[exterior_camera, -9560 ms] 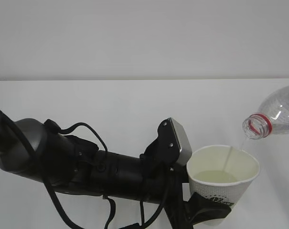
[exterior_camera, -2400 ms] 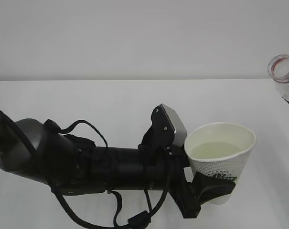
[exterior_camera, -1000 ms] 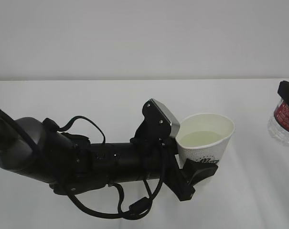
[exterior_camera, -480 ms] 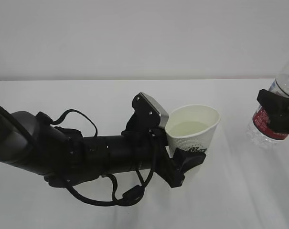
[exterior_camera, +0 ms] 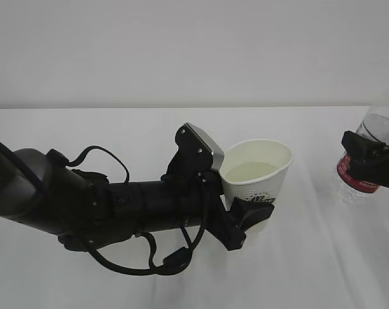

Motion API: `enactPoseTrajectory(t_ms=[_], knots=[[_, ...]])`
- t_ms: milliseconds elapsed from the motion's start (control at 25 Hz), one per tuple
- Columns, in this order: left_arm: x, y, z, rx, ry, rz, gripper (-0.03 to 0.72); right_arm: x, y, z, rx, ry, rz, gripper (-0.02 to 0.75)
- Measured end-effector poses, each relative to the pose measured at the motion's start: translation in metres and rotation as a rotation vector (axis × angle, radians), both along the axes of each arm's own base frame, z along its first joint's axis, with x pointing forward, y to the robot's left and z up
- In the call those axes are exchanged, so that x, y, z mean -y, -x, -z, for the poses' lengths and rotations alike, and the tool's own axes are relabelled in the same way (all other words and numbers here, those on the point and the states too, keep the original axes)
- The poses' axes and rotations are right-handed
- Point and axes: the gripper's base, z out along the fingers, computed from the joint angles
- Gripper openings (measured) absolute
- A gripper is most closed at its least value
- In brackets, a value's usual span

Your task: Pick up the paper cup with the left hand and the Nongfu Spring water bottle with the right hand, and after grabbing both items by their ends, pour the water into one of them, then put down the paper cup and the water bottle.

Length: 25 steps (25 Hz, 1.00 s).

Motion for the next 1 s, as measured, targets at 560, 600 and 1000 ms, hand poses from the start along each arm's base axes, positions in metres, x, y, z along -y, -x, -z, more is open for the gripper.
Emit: enactPoseTrajectory(t_ms=[560,600,1000], knots=[[0.000,0.000,0.000,0.029,-0.013,0.010,0.498,0.002,-0.035,0.014,-0.001,-0.001,0.024,0.461],[0.000,0.000,0.000,0.029,-0.013,0.010,0.498,0.002,-0.037,0.017,-0.005,-0.001,0.024,0.461],[0.000,0.000,0.000,0.030,-0.013,0.009,0.498,0.002,-0.050,0.033,-0.037,0.000,0.025,0.461]])
